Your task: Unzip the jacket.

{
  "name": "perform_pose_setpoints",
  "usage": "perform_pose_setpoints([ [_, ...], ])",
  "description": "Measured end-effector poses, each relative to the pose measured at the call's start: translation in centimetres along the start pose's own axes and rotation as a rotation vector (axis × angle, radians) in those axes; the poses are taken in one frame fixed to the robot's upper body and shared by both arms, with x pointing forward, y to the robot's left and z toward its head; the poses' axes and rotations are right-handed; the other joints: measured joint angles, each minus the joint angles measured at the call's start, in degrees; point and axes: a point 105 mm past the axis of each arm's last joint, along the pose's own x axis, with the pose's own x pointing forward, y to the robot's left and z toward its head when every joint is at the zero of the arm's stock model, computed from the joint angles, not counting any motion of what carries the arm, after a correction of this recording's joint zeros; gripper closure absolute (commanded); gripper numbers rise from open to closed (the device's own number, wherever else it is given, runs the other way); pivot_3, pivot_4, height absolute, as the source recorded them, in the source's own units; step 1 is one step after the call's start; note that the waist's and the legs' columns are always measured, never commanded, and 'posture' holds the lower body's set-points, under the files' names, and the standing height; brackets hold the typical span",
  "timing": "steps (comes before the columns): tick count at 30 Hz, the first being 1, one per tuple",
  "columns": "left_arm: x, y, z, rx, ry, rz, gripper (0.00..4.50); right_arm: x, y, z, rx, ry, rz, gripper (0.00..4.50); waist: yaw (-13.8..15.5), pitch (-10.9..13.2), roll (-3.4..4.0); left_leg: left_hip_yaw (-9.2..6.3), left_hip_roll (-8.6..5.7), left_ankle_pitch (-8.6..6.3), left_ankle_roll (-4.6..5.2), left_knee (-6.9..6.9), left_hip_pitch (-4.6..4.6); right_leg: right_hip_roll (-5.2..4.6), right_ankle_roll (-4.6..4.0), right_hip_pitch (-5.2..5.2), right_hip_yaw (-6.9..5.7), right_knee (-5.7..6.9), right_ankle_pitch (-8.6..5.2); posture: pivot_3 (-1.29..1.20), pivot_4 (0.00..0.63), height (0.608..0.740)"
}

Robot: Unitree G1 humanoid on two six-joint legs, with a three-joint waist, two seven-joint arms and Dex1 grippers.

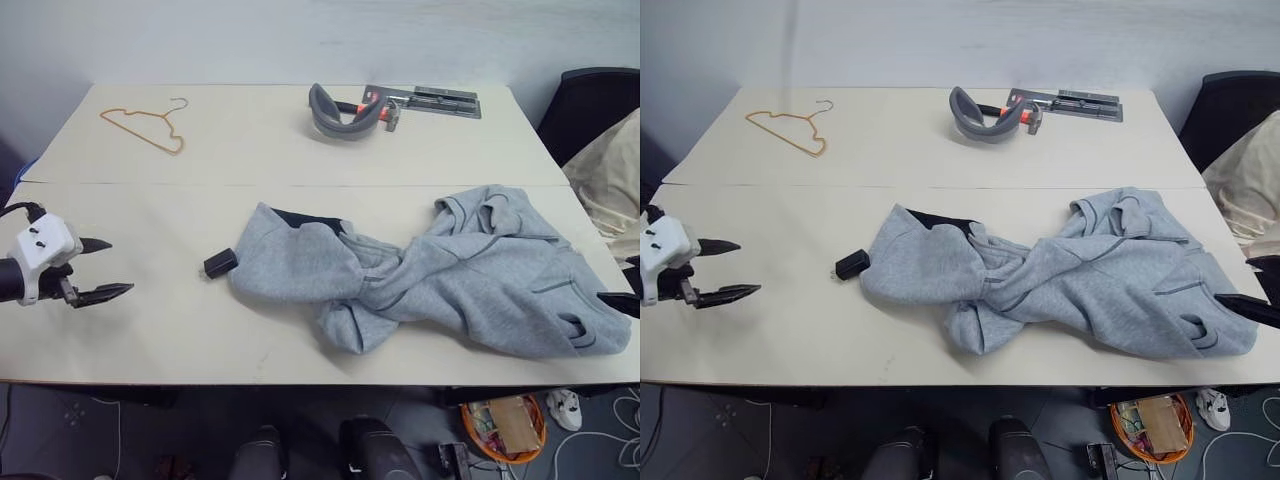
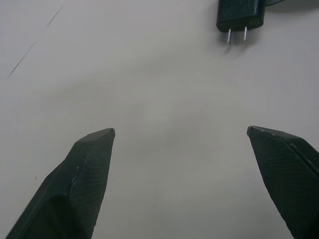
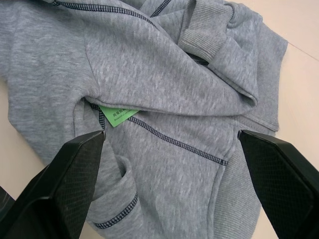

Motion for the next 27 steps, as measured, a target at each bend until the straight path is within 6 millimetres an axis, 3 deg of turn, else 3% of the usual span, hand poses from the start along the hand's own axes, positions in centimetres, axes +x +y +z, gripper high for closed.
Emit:
perform_pose_setpoints([
  [17,1.3,-1.0,1.3,-0.039,-0.031,-0.033,0.00,0.0,-0.3,0.3,-0.001,-0.004,-0.022,0.05,-0.01,0.00,0.00,0.00,0.05,-0.03,-0.02,0.33,-0.02,0.07,0.00,0.01,0.06,0.22,0.00,0.00,0.150,0.740],
  [27,2.1,-1.7,3.4,-0.113,-0.117,-0.100,0.00,1.5,2.9,3.3,0.000,-0.049,0.133,0.05,0.14,0.00,0.00,-0.03,0.11,-0.07,-0.05,0.51,-0.06,0.13,0.00,0.03,0.07,0.29,0.00,0.00,0.150,0.740],
])
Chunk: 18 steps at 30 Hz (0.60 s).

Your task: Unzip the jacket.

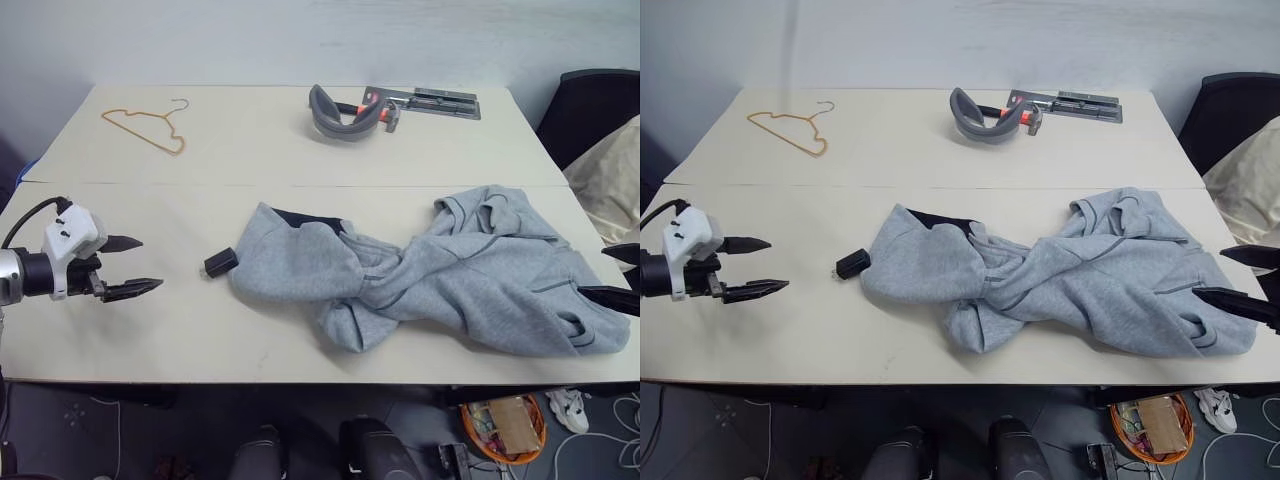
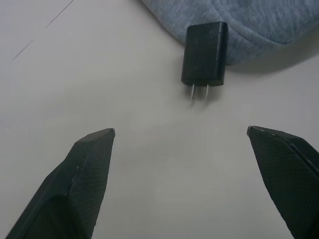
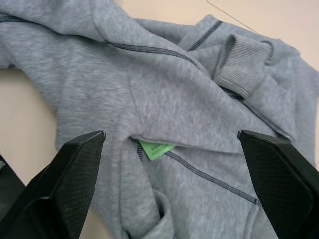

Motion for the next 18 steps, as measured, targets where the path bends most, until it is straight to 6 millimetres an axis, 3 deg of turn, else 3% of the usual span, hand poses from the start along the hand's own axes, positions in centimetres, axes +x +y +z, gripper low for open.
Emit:
perform_pose_setpoints([
  [5,2.1,-1.0,2.4,0.013,-0.078,-0.077,0.00,1.8,3.5,3.5,-0.055,-0.085,0.155,0.05,0.17,0.00,0.00,-0.03,0.00,0.00,0.00,0.06,0.00,0.03,0.01,0.02,0.00,0.05,0.00,0.00,0.150,0.740],
  [11,7.9,-1.4,4.4,-0.024,-0.110,-0.124,0.00,5.2,8.6,8.6,-0.220,-0.207,0.335,0.05,0.38,0.00,-0.01,-0.07,0.00,0.00,-0.01,0.25,-0.09,0.11,0.03,-0.01,0.01,0.09,0.01,0.00,0.150,0.740],
  [14,10.2,-2.0,3.6,-0.051,-0.065,-0.166,0.00,5.9,11.1,10.3,-0.270,-0.254,0.434,0.05,0.47,0.00,-0.01,-0.07,0.04,0.01,-0.02,0.24,-0.13,0.16,0.04,-0.03,0.02,0.03,0.01,0.00,0.150,0.740],
  [18,12.5,-2.6,1.7,-0.075,0.005,-0.195,0.00,6.4,12.6,11.5,-0.296,-0.286,0.478,0.05,0.83,0.02,-0.05,-0.07,0.07,0.01,0.00,0.32,-0.21,0.15,0.04,-0.09,0.02,0.01,0.00,0.00,0.150,0.740],
])
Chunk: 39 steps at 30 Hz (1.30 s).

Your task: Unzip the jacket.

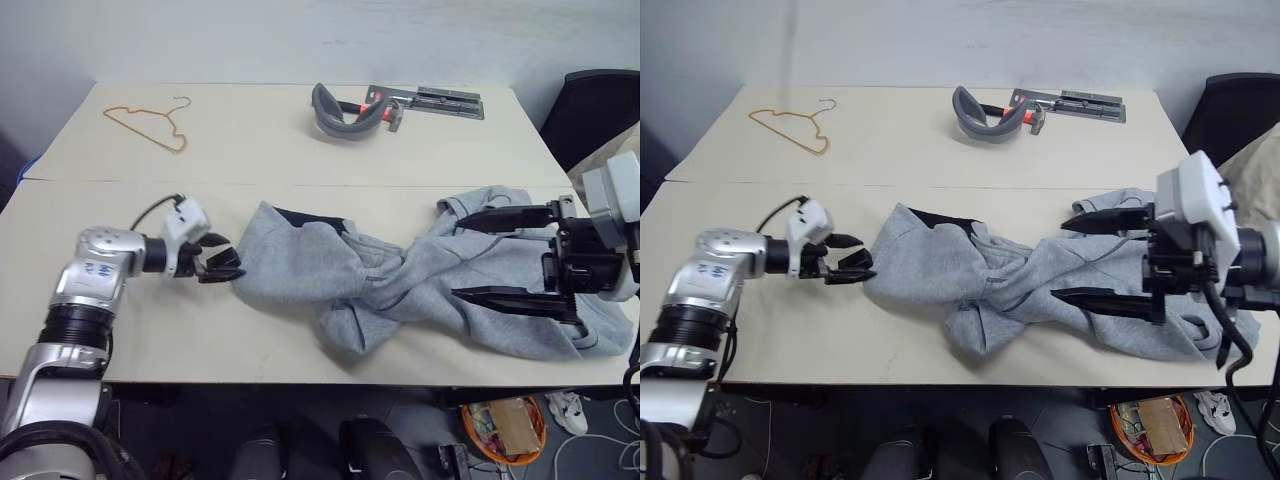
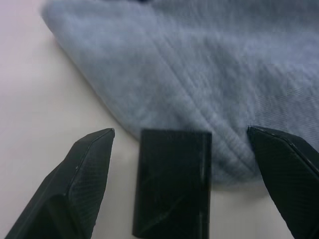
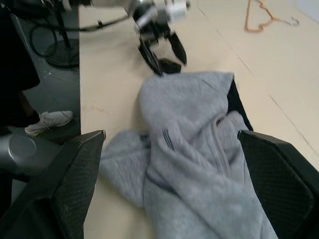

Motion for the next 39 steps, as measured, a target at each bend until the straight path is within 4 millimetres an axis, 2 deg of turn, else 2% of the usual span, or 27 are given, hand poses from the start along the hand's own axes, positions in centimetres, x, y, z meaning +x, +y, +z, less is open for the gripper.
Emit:
perform_pose_setpoints([
  [4,-0.1,1.4,0.4,0.037,0.018,0.040,0.00,0.4,0.0,0.5,-0.003,-0.015,-0.002,0.05,0.58,0.00,-0.02,0.00,-0.01,-0.02,0.03,0.07,0.00,-0.04,0.00,0.01,0.00,0.04,0.00,0.00,0.150,0.740],
  [5,-0.2,1.5,0.3,0.039,0.020,0.043,0.31,0.4,0.0,0.5,0.000,-0.013,-0.005,0.00,0.57,0.00,-0.02,0.00,-0.01,-0.02,0.04,0.06,0.00,-0.05,0.00,0.01,0.00,0.03,0.00,0.00,0.150,0.740],
  [7,-0.2,1.6,0.1,0.045,0.022,0.042,0.56,0.5,-0.1,0.4,0.006,-0.009,-0.011,0.00,0.55,0.00,-0.02,0.00,0.00,-0.02,0.04,0.06,0.00,-0.04,0.00,0.01,-0.01,0.04,0.00,0.00,0.150,0.740],
  [14,-0.2,1.2,-0.1,0.052,0.021,-0.022,2.64,0.7,-0.4,0.3,0.008,-0.004,-0.037,0.00,0.46,0.00,-0.01,0.00,0.01,-0.02,0.04,0.06,0.02,-0.03,0.00,0.01,0.00,0.08,0.00,0.00,0.150,0.740],
  [22,-0.6,1.1,0.0,0.004,0.004,-0.030,2.66,0.8,-0.2,-0.2,0.023,0.005,-0.032,0.00,0.47,0.00,-0.02,0.00,0.01,-0.02,0.04,0.07,0.01,-0.03,0.00,0.00,0.00,0.08,0.00,0.00,0.150,0.740],
  [25,-1.3,0.6,0.4,-0.031,-0.040,-0.048,2.66,0.8,-0.2,-0.2,0.020,0.000,-0.031,0.00,0.36,0.00,-0.02,-0.01,0.04,-0.02,0.04,0.05,0.00,-0.03,0.00,-0.01,0.00,0.08,0.00,0.00,0.150,0.740],
  [28,-3.0,0.4,1.1,-0.083,-0.102,-0.045,2.66,0.8,-0.2,-0.1,0.014,-0.003,-0.029,0.00,0.39,0.00,-0.02,-0.02,0.06,-0.01,0.03,0.04,0.00,-0.02,0.00,-0.02,-0.02,0.08,0.00,0.00,0.150,0.740],
  [31,-5.8,0.3,3.0,-0.203,-0.242,-0.045,2.66,1.0,-0.2,-0.3,0.014,-0.002,-0.018,0.00,0.36,0.00,-0.03,-0.05,0.06,-0.01,0.03,0.05,-0.01,-0.04,0.00,0.00,-0.03,0.06,0.00,0.00,0.150,0.740],
  [34,-7.9,0.4,3.9,-0.248,-0.316,-0.007,2.66,1.3,-0.3,-0.7,0.026,-0.002,-0.010,0.00,0.41,0.00,-0.03,-0.05,0.05,-0.01,0.03,0.04,0.01,-0.06,0.00,0.01,-0.03,0.06,0.00,0.00,0.150,0.740],
  [36,-8.3,0.6,3.1,-0.281,-0.307,0.047,2.66,1.6,-0.4,-0.6,0.015,-0.009,0.001,0.00,0.29,0.00,-0.03,-0.05,0.04,-0.01,0.03,0.02,0.03,-0.07,0.00,0.01,-0.03,0.06,0.00,0.00,0.150,0.740],
  [39,-8.8,1.8,-0.5,-0.283,-0.161,0.210,2.66,2.0,-0.5,-0.4,0.007,-0.022,0.023,0.00,0.13,0.01,-0.03,-0.05,0.05,-0.01,0.03,-0.01,0.04,-0.06,-0.01,0.00,-0.03,0.05,0.00,0.00,0.150,0.740],
])
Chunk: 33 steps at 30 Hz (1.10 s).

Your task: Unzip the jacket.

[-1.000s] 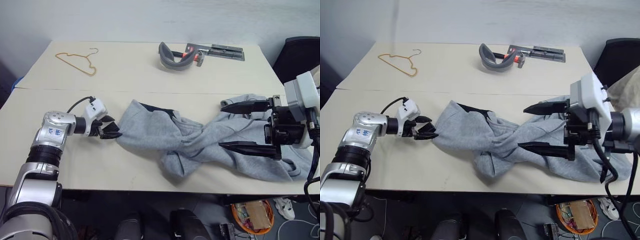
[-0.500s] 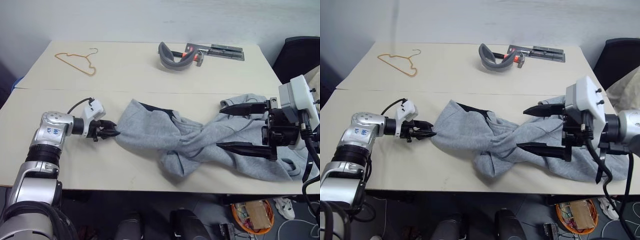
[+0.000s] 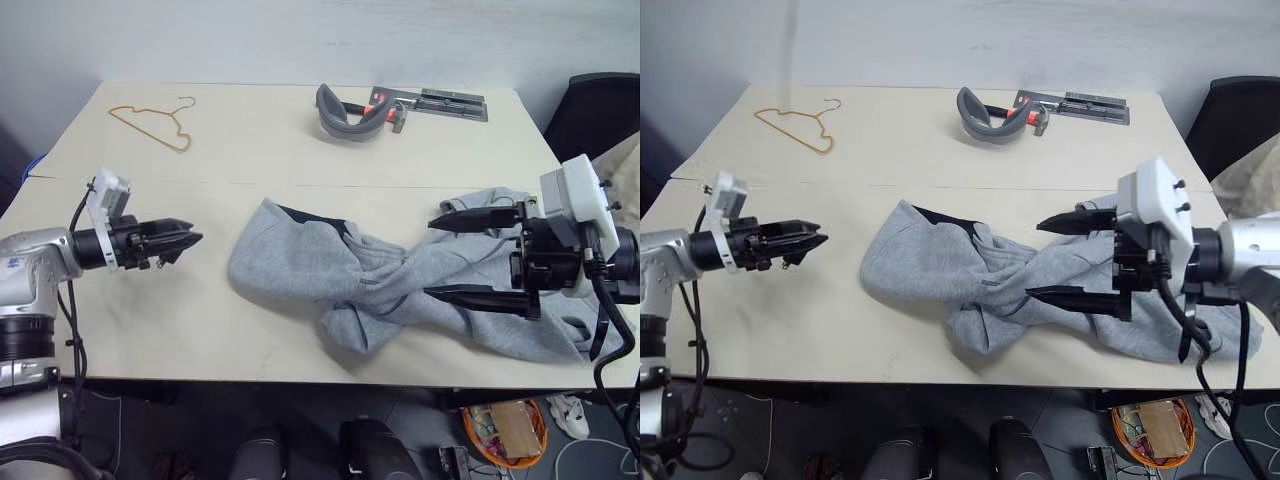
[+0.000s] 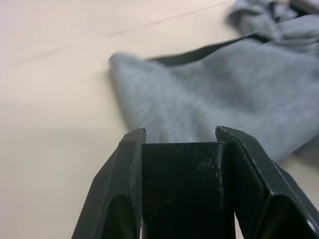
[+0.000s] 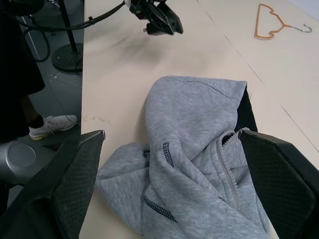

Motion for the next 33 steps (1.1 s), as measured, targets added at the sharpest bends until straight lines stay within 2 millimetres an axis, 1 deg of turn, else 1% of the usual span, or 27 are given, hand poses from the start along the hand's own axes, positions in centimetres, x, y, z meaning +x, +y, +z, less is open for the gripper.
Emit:
perform_pose_setpoints([
  [1,-0.5,1.2,-0.7,0.005,0.029,0.076,2.66,0.1,0.0,0.2,-0.005,-0.011,0.008,0.00,-0.09,0.02,-0.03,0.00,0.00,0.00,0.00,-0.01,0.00,0.00,0.00,-0.02,-0.01,0.01,0.00,0.00,0.150,0.740],
  [3,-2.2,4.0,-1.6,0.006,0.065,0.256,2.66,0.3,-0.2,0.6,-0.018,-0.027,0.022,0.00,-0.06,0.04,-0.08,-0.02,0.00,0.00,0.00,-0.02,-0.01,-0.02,0.00,-0.03,-0.03,0.01,0.00,0.00,0.150,0.740],
  [5,-3.9,6.3,-1.6,0.000,0.069,0.407,2.66,0.7,0.0,0.8,-0.024,-0.035,0.047,0.00,0.08,0.02,-0.14,-0.04,0.00,-0.01,0.01,-0.03,-0.02,-0.03,0.00,-0.03,-0.07,-0.04,0.00,0.00,0.150,0.740],
  [7,-6.3,8.8,-1.8,-0.016,0.079,0.594,2.66,1.2,0.3,1.1,-0.030,-0.062,0.079,0.00,0.09,0.03,-0.19,-0.03,-0.02,-0.02,0.02,-0.05,-0.04,-0.06,0.00,-0.04,-0.08,-0.06,0.00,0.00,0.150,0.740],
  [8,-7.3,9.6,-2.0,-0.027,0.086,0.661,2.66,1.3,0.4,1.2,-0.030,-0.067,0.091,0.00,0.08,0.03,-0.19,-0.03,-0.04,-0.02,0.04,-0.06,-0.04,-0.09,0.00,-0.04,-0.08,-0.07,0.00,0.00,0.150,0.740],
  [10,-9.1,10.9,-3.3,-0.070,0.127,0.778,2.66,1.7,0.5,1.3,-0.029,-0.079,0.104,0.00,0.12,0.03,-0.20,-0.02,-0.07,-0.03,0.05,-0.09,-0.05,-0.13,0.00,-0.04,-0.10,-0.10,0.00,0.00,0.150,0.740],
  [11,-9.9,11.4,-4.7,-0.099,0.179,0.848,2.66,1.9,0.5,1.4,-0.032,-0.091,0.110,0.00,0.12,0.03,-0.19,-0.02,-0.10,-0.04,0.06,-0.10,-0.05,-0.16,0.00,-0.04,-0.11,-0.10,0.00,0.00,0.150,0.740],
  [13,-11.2,11.9,-7.6,-0.150,0.286,0.952,2.66,2.2,0.5,1.2,-0.023,-0.091,0.119,0.00,0.16,0.01,-0.24,-0.02,-0.10,-0.04,0.06,-0.09,-0.06,-0.17,0.00,-0.06,-0.13,-0.08,0.00,0.00,0.150,0.740],
  [14,-11.3,12.0,-8.2,-0.168,0.291,0.972,2.66,2.4,0.6,1.0,-0.017,-0.088,0.124,0.00,0.23,-0.01,-0.32,-0.04,-0.10,-0.04,0.06,-0.08,-0.07,-0.18,0.00,-0.06,-0.15,-0.04,0.00,0.00,0.150,0.740],
  [18,-11.9,12.4,-8.7,-0.181,0.300,1.046,2.66,3.0,0.6,0.6,-0.010,-0.087,0.137,0.00,0.22,-0.04,-0.36,-0.03,-0.17,-0.04,0.06,-0.11,0.01,-0.29,0.00,-0.05,-0.17,0.05,0.00,0.00,0.150,0.740],
  [20,-12.3,12.5,-9.0,-0.195,0.297,1.077,1.93,3.0,0.6,0.6,-0.008,-0.088,0.141,0.00,-0.05,-0.04,-0.36,-0.03,-0.16,-0.03,0.04,-0.16,0.03,-0.29,-0.01,-0.06,-0.17,0.09,0.00,0.00,0.150,0.740],
  [23,-13.1,12.7,-9.4,-0.230,0.284,1.121,1.10,3.0,0.6,0.6,-0.007,-0.089,0.143,0.00,-0.48,-0.06,-0.33,-0.02,-0.16,-0.01,0.01,-0.21,0.09,-0.28,-0.02,-0.06,-0.17,0.13,-0.01,0.00,0.150,0.740],
  [26,-14.0,12.7,-9.6,-0.232,0.289,1.148,0.10,3.0,0.6,0.6,-0.007,-0.089,0.141,0.00,-0.97,-0.06,-0.33,-0.02,-0.16,-0.01,0.01,-0.21,0.09,-0.29,-0.02,-0.06,-0.17,0.13,-0.01,0.00,0.150,0.740],
  [27,-14.3,12.7,-9.6,-0.231,0.290,1.154,0.04,2.9,0.6,0.6,-0.005,-0.089,0.140,0.00,-1.03,-0.06,-0.33,-0.02,-0.16,-0.01,0.01,-0.21,0.09,-0.29,-0.02,-0.06,-0.17,0.13,-0.01,0.00,0.150,0.740],
  [31,-15.1,12.7,-9.6,-0.245,0.297,1.157,0.04,2.7,0.6,0.1,0.016,-0.089,0.116,0.00,-1.06,-0.06,-0.34,-0.02,-0.15,-0.01,0.00,-0.21,0.04,-0.29,-0.02,-0.07,-0.20,0.10,-0.01,0.00,0.150,0.740],
  [33,-15.2,12.6,-9.4,-0.270,0.272,1.139,0.04,2.5,0.5,0.0,0.018,-0.091,0.102,0.00,-0.99,-0.05,-0.35,-0.03,-0.16,-0.01,0.01,-0.20,0.01,-0.29,-0.02,-0.09,-0.21,0.09,-0.01,0.00,0.150,0.740],
])
